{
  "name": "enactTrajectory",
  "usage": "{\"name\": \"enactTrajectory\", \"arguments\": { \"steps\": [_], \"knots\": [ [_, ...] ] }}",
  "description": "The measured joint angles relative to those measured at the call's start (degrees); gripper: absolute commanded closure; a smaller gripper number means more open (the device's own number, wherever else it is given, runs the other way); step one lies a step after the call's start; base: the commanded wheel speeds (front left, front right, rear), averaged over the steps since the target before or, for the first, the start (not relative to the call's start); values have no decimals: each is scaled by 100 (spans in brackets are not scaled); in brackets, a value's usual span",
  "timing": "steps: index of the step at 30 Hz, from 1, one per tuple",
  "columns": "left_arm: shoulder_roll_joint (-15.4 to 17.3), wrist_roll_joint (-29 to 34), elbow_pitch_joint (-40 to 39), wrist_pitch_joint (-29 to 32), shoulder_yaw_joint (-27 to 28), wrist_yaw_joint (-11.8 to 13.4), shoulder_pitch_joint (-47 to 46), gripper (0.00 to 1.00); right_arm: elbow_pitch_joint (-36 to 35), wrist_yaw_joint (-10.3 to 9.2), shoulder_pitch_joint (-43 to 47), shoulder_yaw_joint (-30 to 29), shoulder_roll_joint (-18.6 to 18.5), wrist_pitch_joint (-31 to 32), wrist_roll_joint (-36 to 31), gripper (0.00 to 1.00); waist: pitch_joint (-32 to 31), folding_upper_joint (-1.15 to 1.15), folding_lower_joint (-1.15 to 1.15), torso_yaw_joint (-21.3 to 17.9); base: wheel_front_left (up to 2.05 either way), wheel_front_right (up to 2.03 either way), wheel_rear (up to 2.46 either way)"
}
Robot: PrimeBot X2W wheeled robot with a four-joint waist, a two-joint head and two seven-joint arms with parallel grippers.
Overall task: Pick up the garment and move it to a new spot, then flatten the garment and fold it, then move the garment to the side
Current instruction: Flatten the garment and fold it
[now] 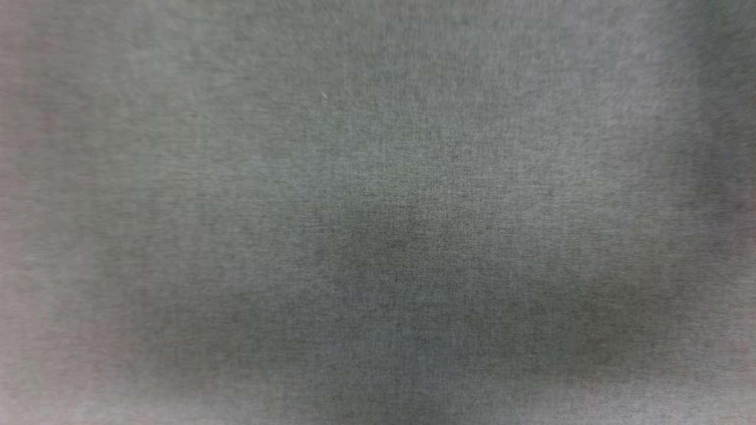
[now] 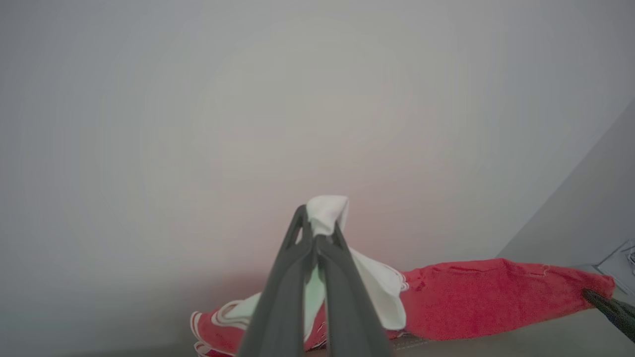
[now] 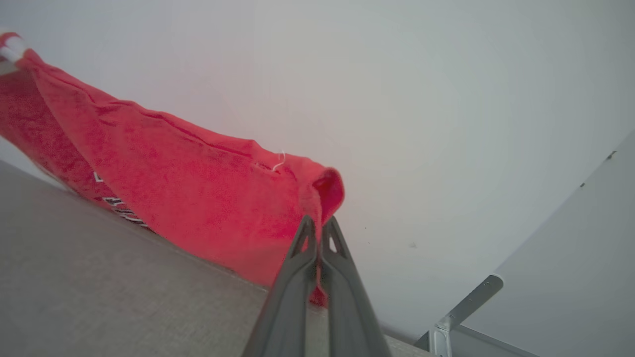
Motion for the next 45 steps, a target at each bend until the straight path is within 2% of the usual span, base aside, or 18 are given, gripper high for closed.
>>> {"name": "enactTrajectory", "arguments": {
  "steps": [7, 13, 16, 20, 27, 32, 36, 45],
  "knots": [
    [281, -218, -407, 176, -313, 0, 1302, 100, -848, 0, 1277, 1080, -679, 465, 1178, 100, -801, 0, 0, 112, 0, 0, 0],
    [458, -493, -1010, 193, -456, 7, 2661, 100, -2136, 0, 2527, 1814, -1525, 958, 2269, 100, -1488, 0, 0, 243, 0, 0, 0],
    [662, -604, -1558, 147, -520, 131, 3387, 100, -2825, 0, 3151, 2111, -2001, 1133, 2686, 100, -1814, 0, 0, 313, 0, 0, 0],
    [1013, -738, -2531, 134, -641, 516, 4441, 100, -3553, 0, 3895, 2238, -2657, 1198, 3085, 100, -2208, 0, -1, 410, 0, 0, 0],
    [1831, -981, -4531, -45, -786, 1417, 6100, 100, -4486, 0, 5200, 2265, -3415, 1163, 3322, 100, -2728, 0, 0, 601, 0, 0, 0],
    [2312, -1082, -5590, -135, -938, 1995, 6995, 100, -4914, 0, 6129, 2052, -3686, 1118, 3401, 100, -2944, 0, 0, 747, 0, 0, 0],
    [2558, -1151, -6161, -267, -1043, 2343, 7558, 100, -5222, 0, 6840, 1837, -3878, 1061, 3365, 100, -3026, 0, 0, 837, 0, 0, 0],
    [2795, -1522, -7021, -653, -1171, 2967, 8846, 100, -5692, 0, 8392, 1177, -3921, 948, 3398, 100, -2951, 0, -1, 845, 0, 0, 0]
  ]
}}
